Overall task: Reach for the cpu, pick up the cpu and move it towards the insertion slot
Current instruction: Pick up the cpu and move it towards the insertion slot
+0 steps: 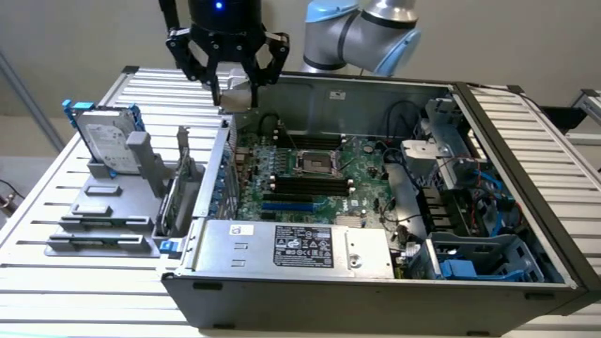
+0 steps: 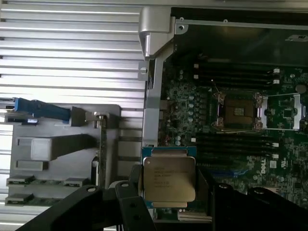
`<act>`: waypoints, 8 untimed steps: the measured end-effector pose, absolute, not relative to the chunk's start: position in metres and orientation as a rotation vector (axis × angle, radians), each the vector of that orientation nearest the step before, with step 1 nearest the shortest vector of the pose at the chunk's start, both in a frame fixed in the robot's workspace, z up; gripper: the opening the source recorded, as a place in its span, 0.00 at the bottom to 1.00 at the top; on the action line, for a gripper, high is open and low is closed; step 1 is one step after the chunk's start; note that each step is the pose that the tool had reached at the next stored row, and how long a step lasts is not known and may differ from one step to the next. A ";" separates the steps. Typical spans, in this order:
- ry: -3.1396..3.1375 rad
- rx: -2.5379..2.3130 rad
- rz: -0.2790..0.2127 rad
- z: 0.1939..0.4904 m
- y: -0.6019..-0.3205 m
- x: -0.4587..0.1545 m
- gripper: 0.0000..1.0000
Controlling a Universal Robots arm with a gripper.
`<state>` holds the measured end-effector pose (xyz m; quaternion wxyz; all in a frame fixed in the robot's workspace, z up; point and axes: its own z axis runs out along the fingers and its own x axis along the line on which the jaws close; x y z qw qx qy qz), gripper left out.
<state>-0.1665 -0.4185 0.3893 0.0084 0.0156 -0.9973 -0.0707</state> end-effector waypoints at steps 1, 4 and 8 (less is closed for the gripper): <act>-3.117 0.049 -0.221 0.389 -0.418 -0.162 0.55; -3.117 0.049 -0.221 0.389 -0.417 -0.149 0.55; -3.117 0.049 -0.221 0.389 -0.416 -0.130 0.55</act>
